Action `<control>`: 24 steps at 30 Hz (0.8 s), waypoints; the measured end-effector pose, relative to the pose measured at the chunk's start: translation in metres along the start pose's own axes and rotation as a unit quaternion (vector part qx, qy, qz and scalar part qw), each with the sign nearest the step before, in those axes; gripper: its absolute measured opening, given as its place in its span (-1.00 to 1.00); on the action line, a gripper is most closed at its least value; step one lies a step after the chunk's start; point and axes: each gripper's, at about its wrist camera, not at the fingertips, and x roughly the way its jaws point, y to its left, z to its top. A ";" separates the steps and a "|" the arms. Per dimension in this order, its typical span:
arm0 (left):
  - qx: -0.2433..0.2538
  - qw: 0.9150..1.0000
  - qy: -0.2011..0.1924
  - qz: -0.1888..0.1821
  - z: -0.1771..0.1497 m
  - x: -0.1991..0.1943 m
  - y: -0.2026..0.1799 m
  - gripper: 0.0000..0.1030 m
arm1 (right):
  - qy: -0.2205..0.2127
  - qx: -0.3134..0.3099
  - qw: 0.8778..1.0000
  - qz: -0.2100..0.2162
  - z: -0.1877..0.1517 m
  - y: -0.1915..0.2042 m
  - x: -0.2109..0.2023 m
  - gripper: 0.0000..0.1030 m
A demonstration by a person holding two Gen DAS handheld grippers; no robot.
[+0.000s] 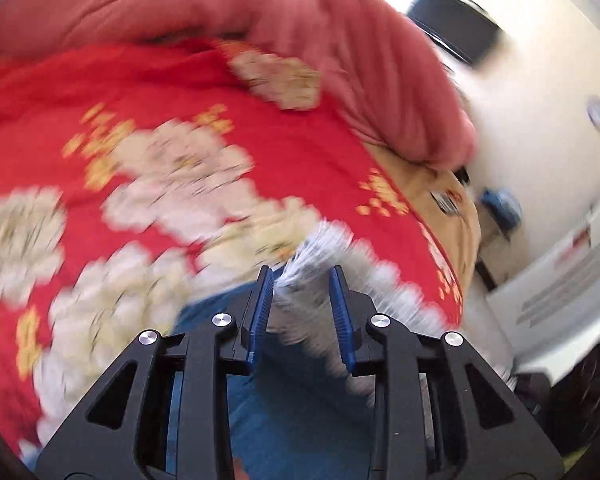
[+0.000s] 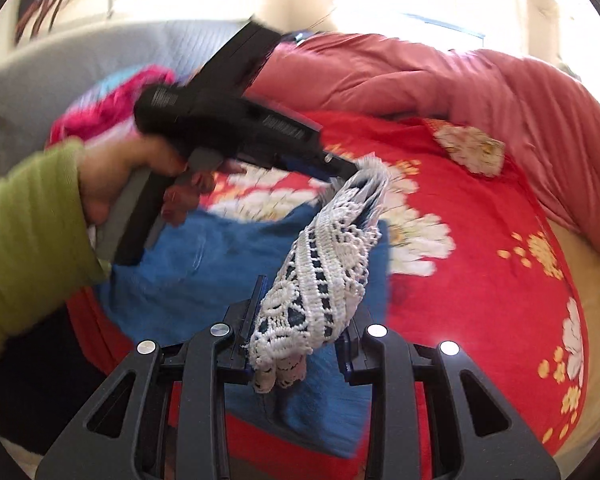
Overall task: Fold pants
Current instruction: 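Lift the lace edge with the left gripper and fold it over the denim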
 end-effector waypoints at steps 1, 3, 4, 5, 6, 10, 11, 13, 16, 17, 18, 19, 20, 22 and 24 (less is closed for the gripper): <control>-0.016 1.000 -0.008 -0.001 -0.003 -0.007 0.009 -0.57 | 0.007 -0.013 1.000 0.001 -0.002 0.008 0.006 -0.46; -0.053 0.998 -0.025 0.001 -0.006 -0.020 0.026 -0.39 | 0.020 -0.045 0.999 -0.003 -0.005 0.027 0.018 -0.46; -0.076 0.997 -0.033 -0.003 -0.007 -0.030 0.038 -0.35 | 0.023 -0.062 0.998 -0.006 -0.007 0.034 0.023 -0.46; -0.093 0.995 -0.036 -0.005 -0.009 -0.037 0.045 -0.29 | 0.025 -0.084 0.996 -0.009 -0.009 0.046 0.026 -0.46; -0.103 0.994 -0.037 -0.002 -0.012 -0.043 0.050 -0.22 | 0.026 -0.101 0.995 -0.010 -0.010 0.054 0.028 -0.46; -0.130 0.991 -0.034 0.005 -0.029 -0.064 0.057 -0.03 | 0.024 -0.158 0.987 -0.010 -0.014 0.082 0.038 -0.42; -0.137 0.990 -0.033 0.002 -0.034 -0.067 0.057 0.10 | 0.024 -0.171 0.985 -0.005 -0.016 0.089 0.041 -0.42; -0.147 0.989 -0.030 -0.004 -0.045 -0.072 0.060 0.23 | 0.026 -0.179 0.983 0.015 -0.018 0.096 0.045 -0.37; -0.149 0.988 -0.015 0.029 -0.055 -0.065 0.066 0.24 | 0.020 -0.161 0.984 0.068 -0.021 0.098 0.038 0.04; -0.151 0.988 -0.010 0.033 -0.058 -0.063 0.069 0.24 | 0.016 -0.145 0.985 0.088 -0.020 0.095 0.032 0.07; -0.154 0.987 -0.007 0.036 -0.059 -0.061 0.072 0.24 | 0.012 -0.133 0.986 0.101 -0.020 0.090 0.027 0.07; -0.156 0.987 -0.001 0.037 -0.060 -0.056 0.074 0.24 | 0.008 -0.120 0.987 0.108 -0.019 0.085 0.022 0.07; -0.156 0.987 0.002 0.033 -0.060 -0.054 0.075 0.24 | 0.000 -0.102 0.989 0.111 -0.017 0.075 0.016 0.15; -0.157 0.987 0.006 0.023 -0.058 -0.049 0.078 0.24 | -0.012 -0.064 0.992 0.106 -0.013 0.053 0.008 0.26; -0.157 0.987 0.012 0.023 -0.057 -0.043 0.079 0.24 | -0.018 -0.021 0.996 0.082 -0.009 0.024 0.006 0.28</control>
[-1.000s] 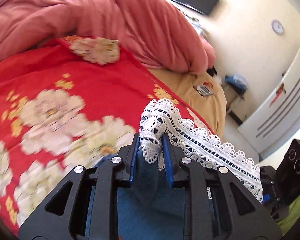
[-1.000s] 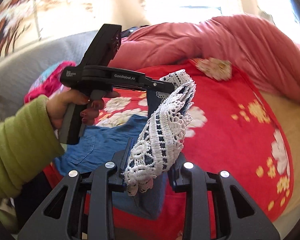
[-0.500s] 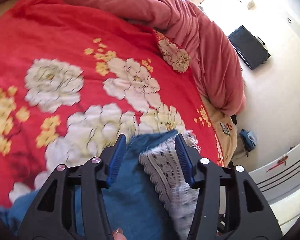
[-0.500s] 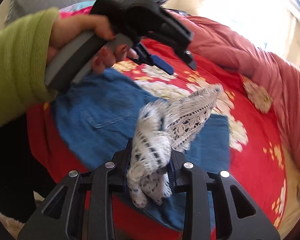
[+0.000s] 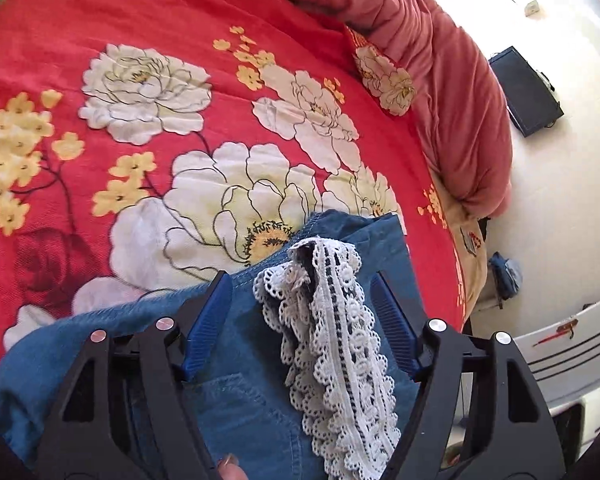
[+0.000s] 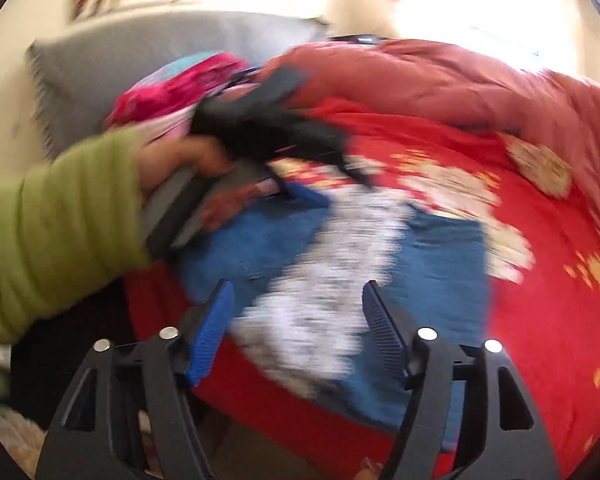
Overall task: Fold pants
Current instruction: 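Lift the lace edge with the left gripper and fold it over the denim, then release the lace edge from the left gripper onto the folded pants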
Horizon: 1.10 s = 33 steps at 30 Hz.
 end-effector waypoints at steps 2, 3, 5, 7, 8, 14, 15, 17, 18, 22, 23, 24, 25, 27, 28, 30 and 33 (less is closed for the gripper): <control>-0.008 1.000 0.005 0.001 0.000 0.007 0.001 0.23 | 0.000 0.040 0.999 -0.030 0.004 -0.031 -0.002 0.28; -0.012 1.000 0.002 0.003 0.000 0.008 0.001 0.16 | 0.003 0.056 0.997 -0.044 0.008 -0.046 0.001 0.28; -0.034 0.999 -0.002 -0.003 0.001 0.010 0.004 -0.05 | 0.022 0.097 0.993 -0.056 0.014 -0.080 0.012 0.28; -0.048 0.999 -0.002 -0.013 0.001 0.012 0.006 -0.47 | 0.039 0.136 0.988 -0.055 0.020 -0.106 0.026 0.28; -0.050 0.999 -0.002 -0.015 0.001 0.013 0.005 -0.55 | 0.057 0.162 0.984 -0.045 0.023 -0.121 0.038 0.28; -0.039 0.998 -0.011 -0.040 0.002 0.004 -0.007 -0.76 | 0.119 0.221 0.968 -0.012 0.030 -0.170 0.102 -0.13; -0.034 0.998 -0.016 -0.045 0.003 0.000 -0.011 -0.76 | 0.126 0.220 0.967 0.004 0.028 -0.171 0.109 -0.28; -0.012 0.999 -0.028 -0.037 0.005 -0.007 -0.020 -0.76 | 0.118 0.224 0.967 0.028 0.029 -0.168 0.109 -0.61; 0.007 0.999 -0.036 -0.022 0.006 -0.011 -0.026 -0.76 | 0.106 0.226 0.968 0.026 0.030 -0.166 0.103 -0.65; 0.046 0.997 -0.050 0.046 0.014 -0.010 -0.033 -0.76 | 0.062 0.191 0.979 -0.024 0.044 -0.156 0.093 -0.67; 0.044 0.996 -0.047 0.054 0.016 -0.006 -0.030 -0.76 | 0.073 0.180 0.980 -0.037 0.044 -0.154 0.101 -0.67; 0.045 0.996 -0.043 0.065 0.016 -0.001 -0.028 -0.76 | 0.087 0.165 0.981 -0.054 0.044 -0.151 0.109 -0.64; 0.049 0.995 -0.035 0.082 0.015 0.006 -0.026 -0.76 | 0.101 0.146 0.982 -0.072 0.042 -0.146 0.119 -0.53; 0.046 0.994 -0.020 0.101 0.013 0.014 -0.020 -0.68 | 0.110 0.126 0.981 -0.096 0.038 -0.141 0.125 -0.31; 0.039 0.994 -0.015 0.104 0.012 0.016 -0.015 -0.65 | 0.107 0.122 0.981 -0.103 0.036 -0.141 0.123 -0.20; 0.032 0.994 -0.014 0.107 0.012 0.014 -0.010 -0.46 | 0.099 0.129 0.981 -0.109 0.034 -0.142 0.115 0.03; 0.022 0.994 -0.020 0.102 0.012 0.007 -0.006 -0.42 | 0.086 0.133 0.981 -0.112 0.029 -0.141 0.099 0.11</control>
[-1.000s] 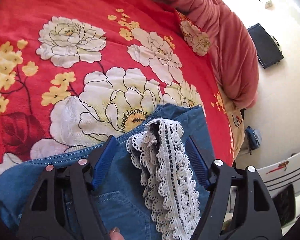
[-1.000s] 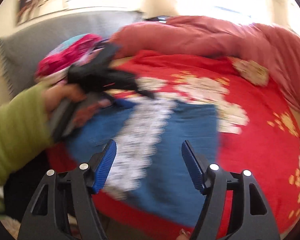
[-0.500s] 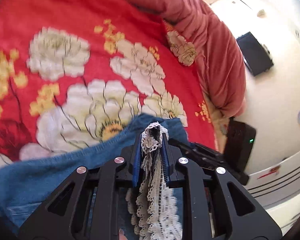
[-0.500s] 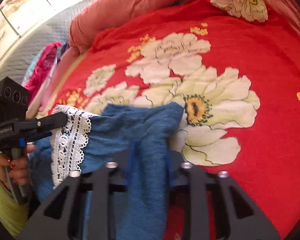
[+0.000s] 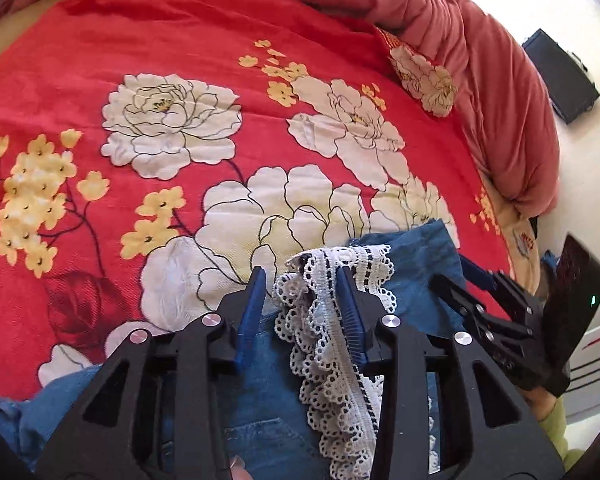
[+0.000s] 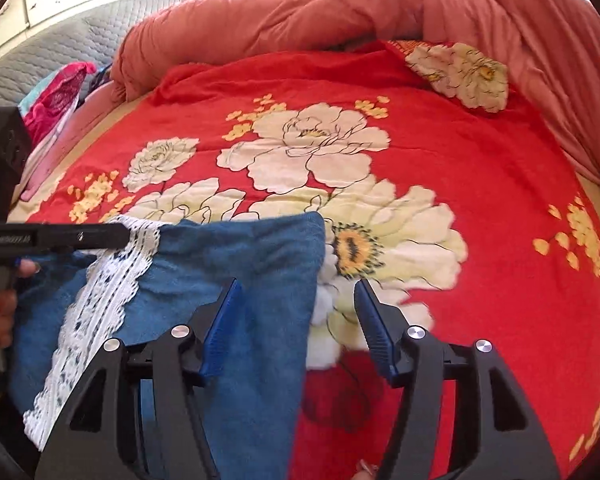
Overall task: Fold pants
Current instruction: 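Release the lace edge from the left gripper onto the folded pants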
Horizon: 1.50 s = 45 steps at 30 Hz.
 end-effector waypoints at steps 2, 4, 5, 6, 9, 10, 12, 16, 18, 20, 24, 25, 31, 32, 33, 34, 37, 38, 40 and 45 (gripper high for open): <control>-0.001 1.000 -0.006 0.004 -0.002 -0.006 0.000 -0.40 | -0.009 0.004 1.000 -0.001 -0.007 -0.001 -0.013 0.21; 0.001 1.000 -0.016 0.010 -0.006 -0.014 -0.001 -0.37 | -0.018 0.012 1.000 0.003 -0.013 -0.002 -0.025 0.31; 0.002 1.000 -0.021 0.013 -0.009 -0.019 -0.002 -0.33 | -0.023 0.016 1.000 0.005 -0.017 -0.003 -0.033 0.33; 0.005 1.000 -0.027 0.015 -0.012 -0.025 -0.004 -0.26 | -0.027 0.018 0.999 0.009 -0.020 -0.003 -0.040 0.34; 0.013 0.998 -0.053 0.035 -0.019 -0.044 -0.009 -0.12 | -0.037 0.021 0.999 0.016 -0.031 -0.002 -0.058 0.42; 0.016 0.997 -0.067 0.040 -0.022 -0.054 -0.011 -0.11 | -0.040 0.020 0.999 0.018 -0.033 -0.002 -0.064 0.42; 0.015 0.995 -0.082 0.045 -0.029 -0.065 -0.013 -0.09 | -0.046 0.022 0.998 0.022 -0.039 -0.003 -0.076 0.42; 0.004 0.993 -0.109 0.034 -0.060 -0.087 -0.019 -0.09 | -0.047 0.020 0.998 0.037 -0.052 -0.004 -0.092 0.42; 0.004 0.993 -0.117 0.031 -0.076 -0.095 -0.024 -0.09 | -0.045 0.016 0.998 0.045 -0.059 -0.001 -0.096 0.42; -0.004 0.992 -0.124 0.021 -0.094 -0.101 -0.029 -0.09 | -0.041 0.009 0.998 0.056 -0.066 0.002 -0.099 0.42; -0.019 0.993 -0.118 0.001 -0.119 -0.104 -0.039 -0.09 | -0.035 0.004 0.997 0.069 -0.077 0.006 -0.102 0.42; -0.017 0.994 -0.112 -0.003 -0.124 -0.104 -0.043 -0.09 | -0.035 0.003 0.997 0.070 -0.079 0.007 -0.103 0.42; -0.032 0.996 -0.078 -0.037 -0.147 -0.095 -0.053 -0.09 | -0.036 0.003 0.996 0.079 -0.091 0.009 -0.109 0.42; -0.035 0.996 -0.072 -0.040 -0.151 -0.093 -0.053 -0.09 | -0.034 0.001 0.996 0.082 -0.093 0.009 -0.109 0.42; -0.037 0.996 -0.068 -0.039 -0.154 -0.091 -0.052 -0.09 | -0.034 -0.001 0.996 0.083 -0.094 0.010 -0.110 0.42; -0.042 0.997 -0.064 -0.033 -0.158 -0.089 -0.051 -0.09 | -0.034 -0.001 0.996 0.083 -0.095 0.011 -0.110 0.42; -0.062 0.996 -0.050 -0.033 -0.164 -0.083 -0.047 -0.09 | -0.031 -0.004 0.996 0.085 -0.098 0.012 -0.108 0.42; -0.066 0.996 -0.045 -0.033 -0.165 -0.081 -0.046 -0.09 | -0.029 -0.001 0.996 0.086 -0.098 0.012 -0.106 0.42; -0.082 0.995 -0.034 -0.038 -0.167 -0.073 -0.043 -0.09 | -0.025 0.004 0.996 0.089 -0.099 0.012 -0.104 0.42; -0.126 0.989 -0.039 -0.067 -0.164 -0.049 -0.042 -0.29 | 0.000 0.002 0.996 0.090 -0.106 0.018 -0.087 0.42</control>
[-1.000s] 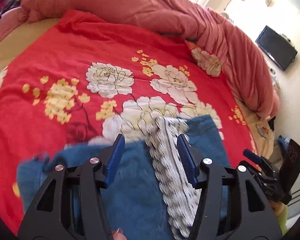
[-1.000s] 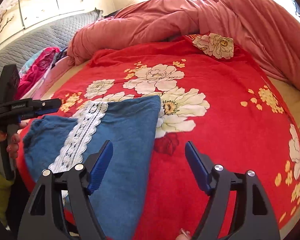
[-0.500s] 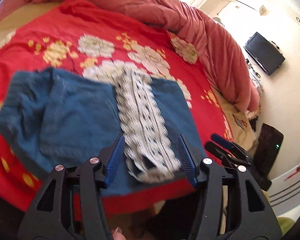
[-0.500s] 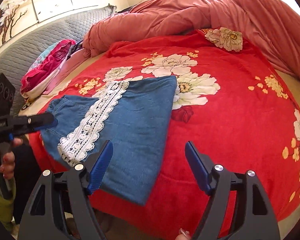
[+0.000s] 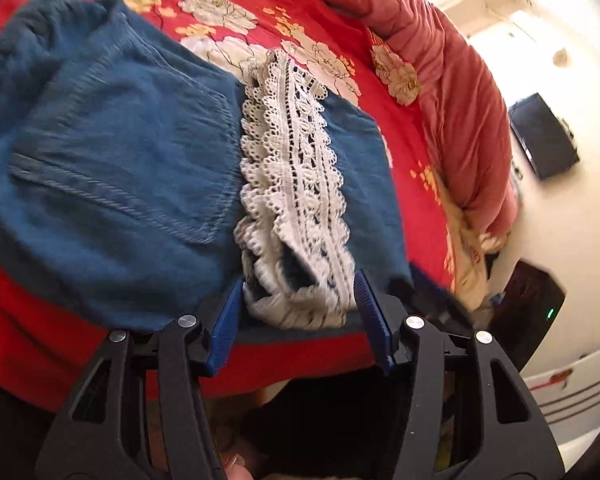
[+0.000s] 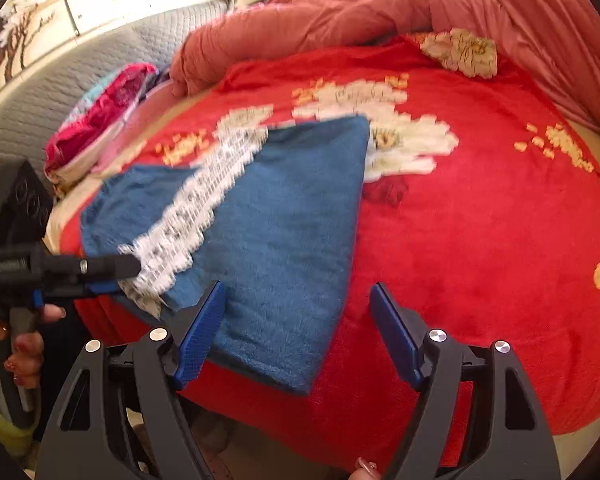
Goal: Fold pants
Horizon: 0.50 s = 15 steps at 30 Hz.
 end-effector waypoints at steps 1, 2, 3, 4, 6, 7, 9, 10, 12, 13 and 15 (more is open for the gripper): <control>0.002 1.000 -0.002 0.012 0.000 0.005 -0.001 -0.49 | 0.003 -0.002 1.000 -0.001 -0.002 0.001 0.002 0.42; 0.001 1.000 -0.002 0.017 0.001 0.006 -0.001 -0.65 | 0.005 -0.007 1.000 -0.006 -0.004 0.003 0.004 0.42; 0.000 1.000 -0.002 0.014 0.001 0.004 0.000 -0.68 | 0.005 -0.013 1.000 -0.009 -0.005 0.005 0.003 0.42; 0.005 1.000 -0.004 0.015 0.000 0.000 -0.001 -0.68 | 0.003 -0.018 1.000 -0.009 -0.005 0.007 0.001 0.42; 0.040 0.999 -0.012 0.029 -0.003 -0.015 -0.008 -0.69 | -0.004 -0.024 1.000 -0.002 -0.005 0.010 -0.005 0.42; 0.055 0.998 -0.015 0.038 -0.005 -0.019 -0.011 -0.69 | -0.006 -0.027 1.000 0.000 -0.006 0.012 -0.006 0.42; 0.074 0.995 -0.013 0.066 -0.008 -0.019 -0.012 -0.62 | -0.002 -0.033 0.999 -0.002 -0.008 0.013 -0.003 0.42; 0.075 0.994 -0.010 0.080 -0.009 -0.015 -0.009 -0.54 | 0.006 -0.034 0.999 -0.008 -0.009 0.013 0.001 0.42; 0.081 0.992 -0.004 0.097 -0.011 -0.007 -0.006 -0.44 | 0.003 -0.033 0.999 -0.015 -0.010 0.012 -0.001 0.42; 0.085 0.992 -0.005 0.098 -0.010 -0.007 -0.005 -0.42 | -0.007 -0.033 0.999 -0.022 -0.008 0.012 -0.008 0.42; 0.092 0.991 -0.006 0.097 -0.009 -0.009 -0.006 -0.24 | -0.028 -0.041 0.998 -0.030 -0.005 0.014 -0.020 0.42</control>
